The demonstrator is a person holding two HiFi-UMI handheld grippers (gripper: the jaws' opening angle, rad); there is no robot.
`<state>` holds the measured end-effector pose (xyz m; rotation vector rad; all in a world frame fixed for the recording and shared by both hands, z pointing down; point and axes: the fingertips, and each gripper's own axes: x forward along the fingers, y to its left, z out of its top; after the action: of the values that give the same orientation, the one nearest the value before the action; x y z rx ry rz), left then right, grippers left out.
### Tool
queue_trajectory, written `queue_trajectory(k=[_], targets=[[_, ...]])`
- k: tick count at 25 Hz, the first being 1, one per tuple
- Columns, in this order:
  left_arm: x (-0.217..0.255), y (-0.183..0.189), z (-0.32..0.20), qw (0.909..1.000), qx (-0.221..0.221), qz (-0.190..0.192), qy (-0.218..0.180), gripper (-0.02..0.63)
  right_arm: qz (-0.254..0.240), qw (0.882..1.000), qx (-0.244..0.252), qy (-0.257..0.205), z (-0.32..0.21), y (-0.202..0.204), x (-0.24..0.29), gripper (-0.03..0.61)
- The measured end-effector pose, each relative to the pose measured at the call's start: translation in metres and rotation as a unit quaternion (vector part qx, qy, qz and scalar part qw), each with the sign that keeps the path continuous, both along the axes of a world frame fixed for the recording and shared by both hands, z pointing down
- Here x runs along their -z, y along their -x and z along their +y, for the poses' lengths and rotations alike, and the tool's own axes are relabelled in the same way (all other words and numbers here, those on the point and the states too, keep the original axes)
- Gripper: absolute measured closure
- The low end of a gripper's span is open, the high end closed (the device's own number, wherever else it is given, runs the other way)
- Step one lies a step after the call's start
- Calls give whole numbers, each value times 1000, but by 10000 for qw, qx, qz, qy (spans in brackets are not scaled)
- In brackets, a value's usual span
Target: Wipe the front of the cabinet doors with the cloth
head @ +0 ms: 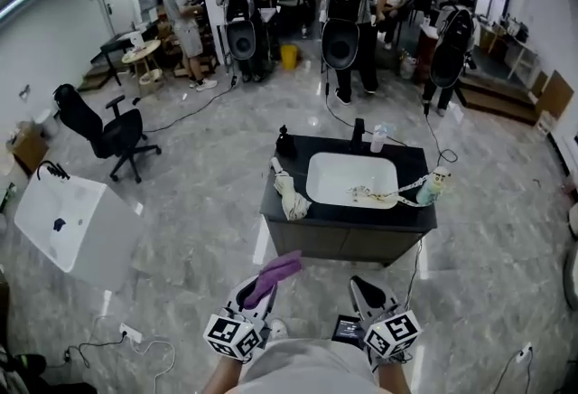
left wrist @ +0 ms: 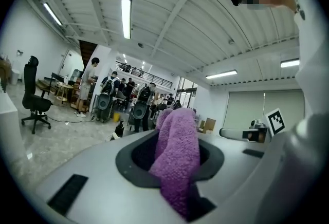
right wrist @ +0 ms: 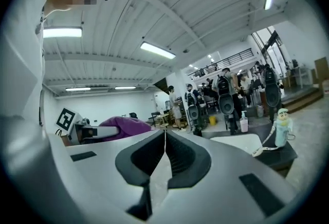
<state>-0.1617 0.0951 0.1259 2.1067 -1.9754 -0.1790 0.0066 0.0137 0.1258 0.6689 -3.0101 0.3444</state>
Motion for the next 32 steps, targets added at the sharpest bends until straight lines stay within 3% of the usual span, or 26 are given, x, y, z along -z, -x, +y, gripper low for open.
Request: queue_trajectory(k=[4,8,12,19,22,27,32], targets=[[-14,-32,10,9994,57,11,353,520,-29,9992,-388,108,-2,-47,-18,551],[-27,-60,1,9979,61,-45,646,520,271,9991,-328,46,-6,-69,-47,551],[-21,-90,-14,9981,-272,-276,471,520,88,9994,-291,169,1,-80,-49,551],[-11,-99,-8,9954,-901,-246,196,520,393,9954,-766,-433,38,-79,-25,552],[-3,-80,16,9943,-1025,-295,-19,520,424,9934,-967,-442,60,-66,-22,552],[-8,1,79,9978,-660,-86,5,520,147,9922,-1230,-165,109,-14,-15,552],[-29,75,133,9968,-542,-562,192,520,93,9919,-1247,-214,167,41,-9,552]])
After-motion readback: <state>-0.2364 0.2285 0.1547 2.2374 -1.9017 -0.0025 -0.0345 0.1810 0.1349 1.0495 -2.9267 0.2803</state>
